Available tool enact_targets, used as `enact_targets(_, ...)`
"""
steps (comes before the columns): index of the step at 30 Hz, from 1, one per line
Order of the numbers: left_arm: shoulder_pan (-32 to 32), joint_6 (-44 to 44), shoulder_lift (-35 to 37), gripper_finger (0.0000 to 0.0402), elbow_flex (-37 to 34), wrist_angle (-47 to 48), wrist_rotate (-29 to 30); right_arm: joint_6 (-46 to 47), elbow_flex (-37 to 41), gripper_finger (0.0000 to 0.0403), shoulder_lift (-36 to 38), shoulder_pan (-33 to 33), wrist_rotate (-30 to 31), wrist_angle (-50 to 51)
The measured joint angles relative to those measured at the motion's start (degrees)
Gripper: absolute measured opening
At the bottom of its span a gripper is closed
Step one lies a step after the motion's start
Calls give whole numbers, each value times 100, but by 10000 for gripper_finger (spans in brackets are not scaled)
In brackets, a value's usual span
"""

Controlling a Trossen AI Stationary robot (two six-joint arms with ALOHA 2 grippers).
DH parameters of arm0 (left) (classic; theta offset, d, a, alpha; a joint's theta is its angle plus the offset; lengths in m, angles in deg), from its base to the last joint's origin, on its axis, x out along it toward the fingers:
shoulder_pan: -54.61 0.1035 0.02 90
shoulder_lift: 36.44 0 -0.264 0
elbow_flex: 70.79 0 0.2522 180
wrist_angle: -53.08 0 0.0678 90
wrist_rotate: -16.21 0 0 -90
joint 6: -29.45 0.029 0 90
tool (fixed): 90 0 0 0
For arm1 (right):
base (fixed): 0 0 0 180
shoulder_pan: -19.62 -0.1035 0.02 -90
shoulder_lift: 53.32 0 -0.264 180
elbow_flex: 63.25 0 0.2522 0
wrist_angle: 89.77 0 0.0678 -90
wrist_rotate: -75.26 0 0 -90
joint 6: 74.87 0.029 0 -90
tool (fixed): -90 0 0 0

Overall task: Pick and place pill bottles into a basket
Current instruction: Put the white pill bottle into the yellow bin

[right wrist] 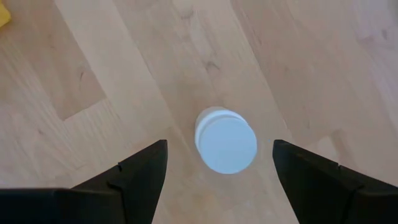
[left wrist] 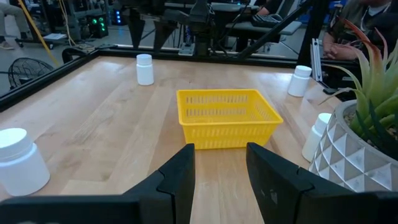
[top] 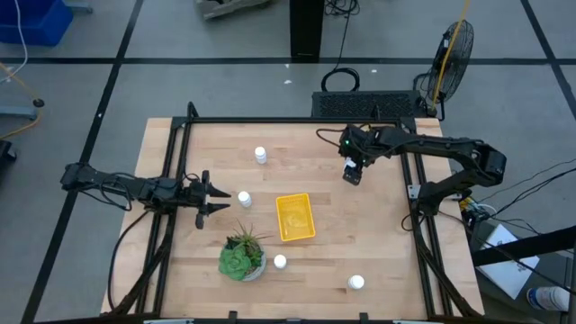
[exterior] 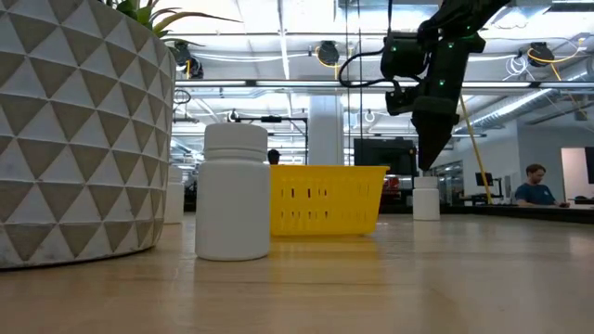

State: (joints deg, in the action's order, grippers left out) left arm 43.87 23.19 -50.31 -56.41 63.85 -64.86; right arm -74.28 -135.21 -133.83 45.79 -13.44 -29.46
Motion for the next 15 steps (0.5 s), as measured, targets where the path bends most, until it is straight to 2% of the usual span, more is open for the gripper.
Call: enact_targets(15,2,0,0,150,0,-3,2,-64,0,284,0,44,6,-2)
